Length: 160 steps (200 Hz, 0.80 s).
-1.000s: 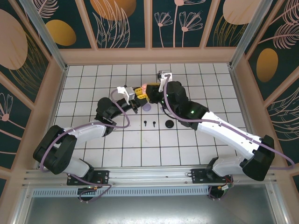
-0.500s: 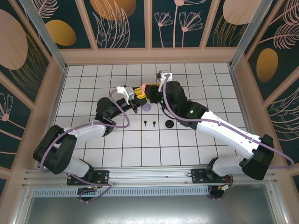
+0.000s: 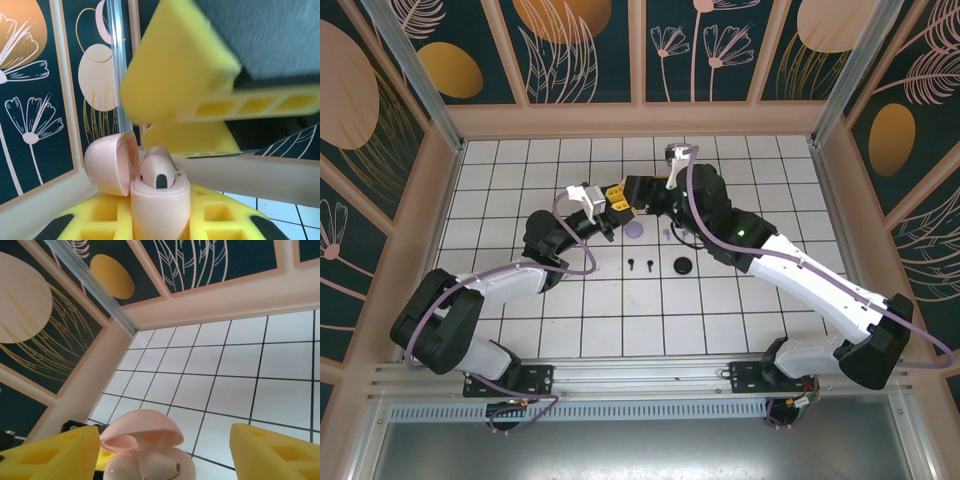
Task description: Insert wireless bluetooth earbuds into charging case
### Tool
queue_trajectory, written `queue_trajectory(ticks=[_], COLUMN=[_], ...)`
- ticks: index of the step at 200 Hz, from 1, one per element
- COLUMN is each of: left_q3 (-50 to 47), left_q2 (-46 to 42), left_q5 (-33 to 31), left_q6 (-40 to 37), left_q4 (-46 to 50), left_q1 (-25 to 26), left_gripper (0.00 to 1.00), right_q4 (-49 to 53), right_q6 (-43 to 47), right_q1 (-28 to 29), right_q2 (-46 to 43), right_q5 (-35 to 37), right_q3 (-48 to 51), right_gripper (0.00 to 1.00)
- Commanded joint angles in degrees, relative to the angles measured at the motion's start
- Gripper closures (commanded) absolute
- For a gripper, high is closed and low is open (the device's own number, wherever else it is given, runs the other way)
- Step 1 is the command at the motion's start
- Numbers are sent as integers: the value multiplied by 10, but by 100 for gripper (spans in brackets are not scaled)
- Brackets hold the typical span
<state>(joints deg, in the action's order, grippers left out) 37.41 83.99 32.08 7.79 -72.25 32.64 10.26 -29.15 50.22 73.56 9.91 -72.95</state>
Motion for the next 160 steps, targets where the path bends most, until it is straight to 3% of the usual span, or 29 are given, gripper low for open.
queue_trajectory(ticks=[1,46,67,122,160], left_q3=[-6,-13,-15,-7,-7], left_q2=[-15,-18,-18,-12,-9], left_q5=[-2,2,8,55,73], left_q6=[6,7,8,13,7], left_q4=[-32,-34,-32,4,18], left_q1=[3,3,2,3,4], left_gripper=[100,100,100,100,100], right_q4=[-27,-2,29,135,211], right_q6=[-9,-14,-11,41,75], right_q1=[-5,-23,-51,-122,-130], right_q2=[-29,-48,-41,50,144], right_q5=[-24,-33,-51,-150,-207], right_q3=[-29,-37,-47,-142,-234], right_gripper=[28,27,31,74,91])
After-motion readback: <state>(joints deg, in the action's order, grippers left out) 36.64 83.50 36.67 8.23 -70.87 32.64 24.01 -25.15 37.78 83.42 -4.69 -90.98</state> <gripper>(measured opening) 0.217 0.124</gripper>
